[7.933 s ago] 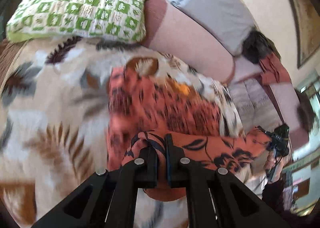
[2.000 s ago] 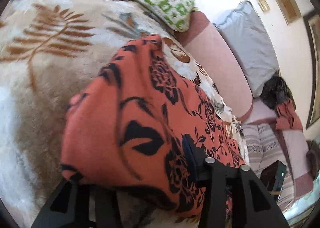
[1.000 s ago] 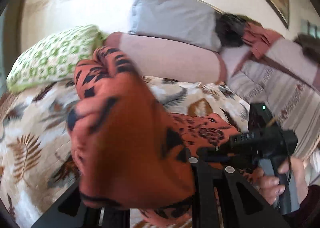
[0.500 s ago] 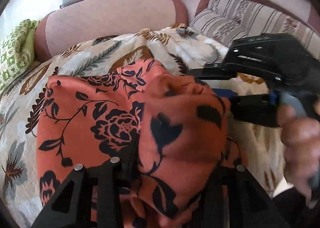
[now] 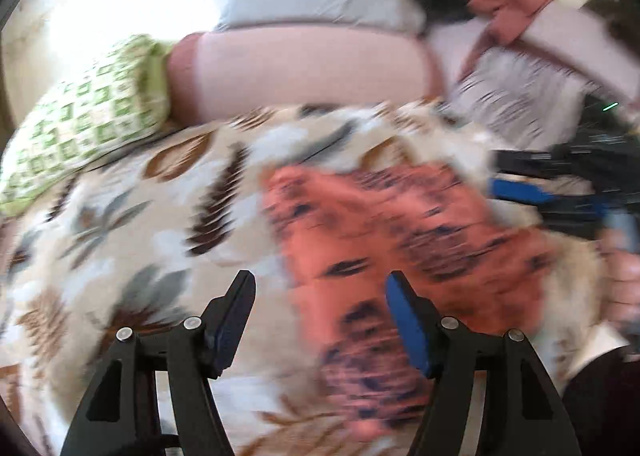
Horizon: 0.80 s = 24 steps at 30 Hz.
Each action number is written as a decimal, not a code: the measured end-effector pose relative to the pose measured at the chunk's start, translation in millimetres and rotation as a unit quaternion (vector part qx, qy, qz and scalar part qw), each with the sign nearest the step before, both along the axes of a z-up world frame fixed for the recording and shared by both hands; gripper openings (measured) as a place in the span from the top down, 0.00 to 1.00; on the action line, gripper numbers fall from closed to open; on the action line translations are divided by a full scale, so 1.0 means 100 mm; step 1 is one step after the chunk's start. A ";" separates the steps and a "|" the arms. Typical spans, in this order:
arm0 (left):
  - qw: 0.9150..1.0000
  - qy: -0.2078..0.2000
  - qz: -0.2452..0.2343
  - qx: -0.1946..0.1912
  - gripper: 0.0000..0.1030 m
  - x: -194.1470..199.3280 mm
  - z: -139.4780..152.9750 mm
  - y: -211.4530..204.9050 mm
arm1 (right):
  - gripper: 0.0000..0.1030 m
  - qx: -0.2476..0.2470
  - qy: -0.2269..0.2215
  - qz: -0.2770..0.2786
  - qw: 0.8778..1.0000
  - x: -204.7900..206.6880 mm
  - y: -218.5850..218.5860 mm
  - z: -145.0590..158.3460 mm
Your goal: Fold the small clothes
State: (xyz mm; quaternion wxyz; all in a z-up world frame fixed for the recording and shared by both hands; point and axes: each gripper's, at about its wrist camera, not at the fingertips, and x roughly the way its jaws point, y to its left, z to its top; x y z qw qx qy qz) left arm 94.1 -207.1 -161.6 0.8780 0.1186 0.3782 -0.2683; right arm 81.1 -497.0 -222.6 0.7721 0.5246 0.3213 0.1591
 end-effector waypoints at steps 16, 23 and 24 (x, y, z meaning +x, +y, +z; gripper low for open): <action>0.999 0.042 -0.015 -0.027 0.33 0.40 -0.22 0.01 | 0.81 -0.109 0.101 0.059 0.987 0.07 0.22 -0.28; 0.998 0.062 0.022 0.010 0.33 1.29 -0.28 -0.45 | 0.65 -0.066 0.094 -0.032 0.993 0.68 0.15 -0.27; 0.997 0.071 0.028 0.019 0.33 1.40 -0.34 -0.52 | 0.54 -0.056 0.114 -0.041 0.991 0.75 0.14 -0.37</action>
